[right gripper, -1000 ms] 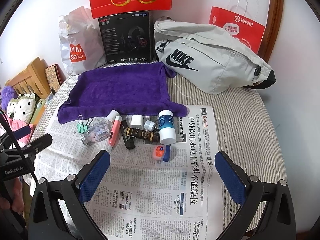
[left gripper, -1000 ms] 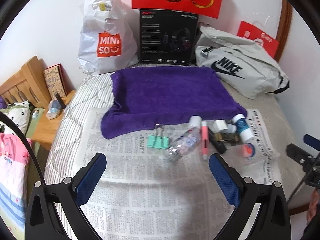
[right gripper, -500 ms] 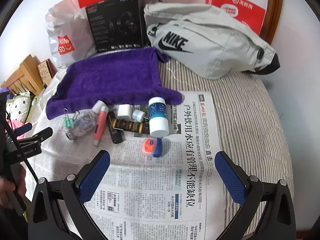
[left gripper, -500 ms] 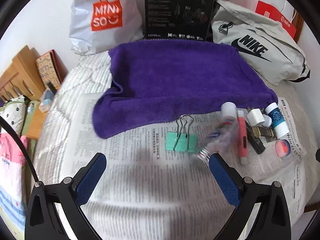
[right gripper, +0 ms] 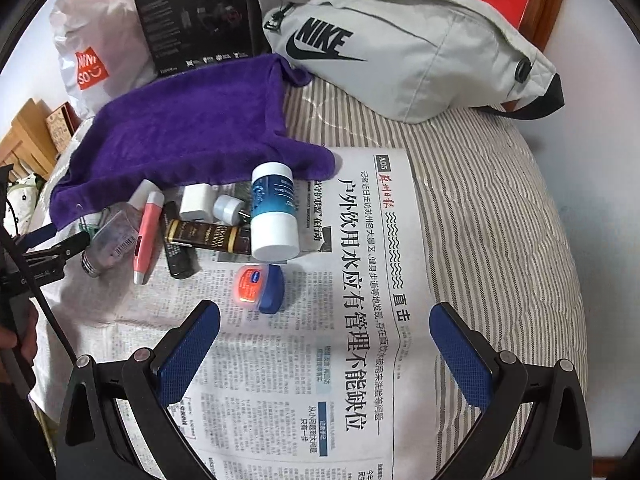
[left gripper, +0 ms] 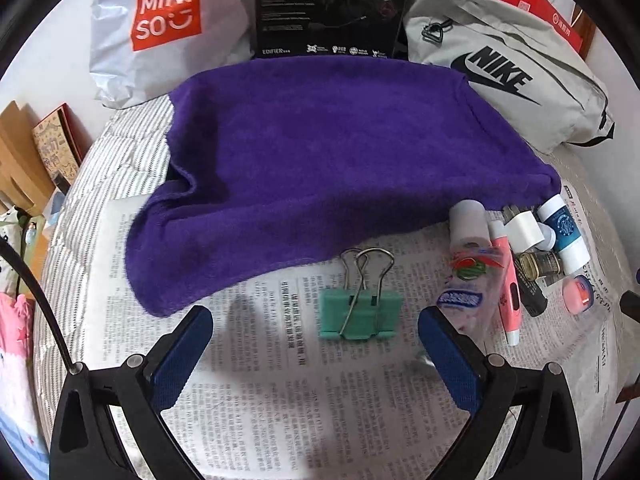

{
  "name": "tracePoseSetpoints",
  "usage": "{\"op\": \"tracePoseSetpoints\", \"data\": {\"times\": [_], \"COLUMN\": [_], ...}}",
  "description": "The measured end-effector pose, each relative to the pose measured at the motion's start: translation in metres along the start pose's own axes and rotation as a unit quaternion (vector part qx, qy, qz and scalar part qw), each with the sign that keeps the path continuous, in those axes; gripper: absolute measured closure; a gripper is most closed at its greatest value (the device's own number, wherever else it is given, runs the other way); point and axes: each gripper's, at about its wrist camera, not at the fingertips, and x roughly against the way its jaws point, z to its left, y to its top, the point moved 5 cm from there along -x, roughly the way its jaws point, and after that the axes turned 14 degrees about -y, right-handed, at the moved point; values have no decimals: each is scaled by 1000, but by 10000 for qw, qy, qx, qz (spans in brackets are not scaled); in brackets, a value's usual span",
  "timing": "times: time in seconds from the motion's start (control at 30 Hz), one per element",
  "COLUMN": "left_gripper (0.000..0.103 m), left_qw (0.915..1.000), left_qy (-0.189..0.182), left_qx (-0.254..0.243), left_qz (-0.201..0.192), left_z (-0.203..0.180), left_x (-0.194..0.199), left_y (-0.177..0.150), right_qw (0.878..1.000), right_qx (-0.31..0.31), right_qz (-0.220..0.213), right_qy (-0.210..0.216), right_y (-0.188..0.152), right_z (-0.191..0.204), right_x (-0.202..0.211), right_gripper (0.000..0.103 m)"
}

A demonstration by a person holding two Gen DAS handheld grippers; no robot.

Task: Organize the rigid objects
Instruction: 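Close the left tool on the green binder clip while the right tool nears the jar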

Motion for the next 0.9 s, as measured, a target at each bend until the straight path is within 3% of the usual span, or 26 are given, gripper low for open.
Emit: {"op": "tracePoseSetpoints", "data": {"times": [0.2,0.33,0.5,0.63,0.73,0.8,0.9], "left_gripper": [1,7,28,52,64,64,64], "left_qw": [9999,9997,9993,9987,9984,9984,9983], "left_qy": [82,165,101,-18,-90,-85,-96], "left_qx": [-100,-164,-312,-430,-506,-509,-523], "left_qz": [29,-31,-186,-274,-249,-233,-251], "left_z": [-6,-7,-11,-16,-20,-21,-20], "left_x": [-16,-19,-14,-12,-10,-10,-10], "left_y": [0,-1,-3,-3,-5,-5,-6], "right_qw": [9999,9996,9991,9984,9976,9976,9968], "right_qx": [-35,-110,-127,-99,-29,155,473], "right_qz": [94,92,85,-109,-278,-313,-209], "right_qy": [53,234,406,547,629,603,614], "right_y": [2,4,14,31,47,53,57], "right_z": [-1,-1,4,12,19,26,39], "right_x": [-13,-20,-31,-34,-37,-41,-52], "right_gripper": [0,0,2,4,10,16,39]}}
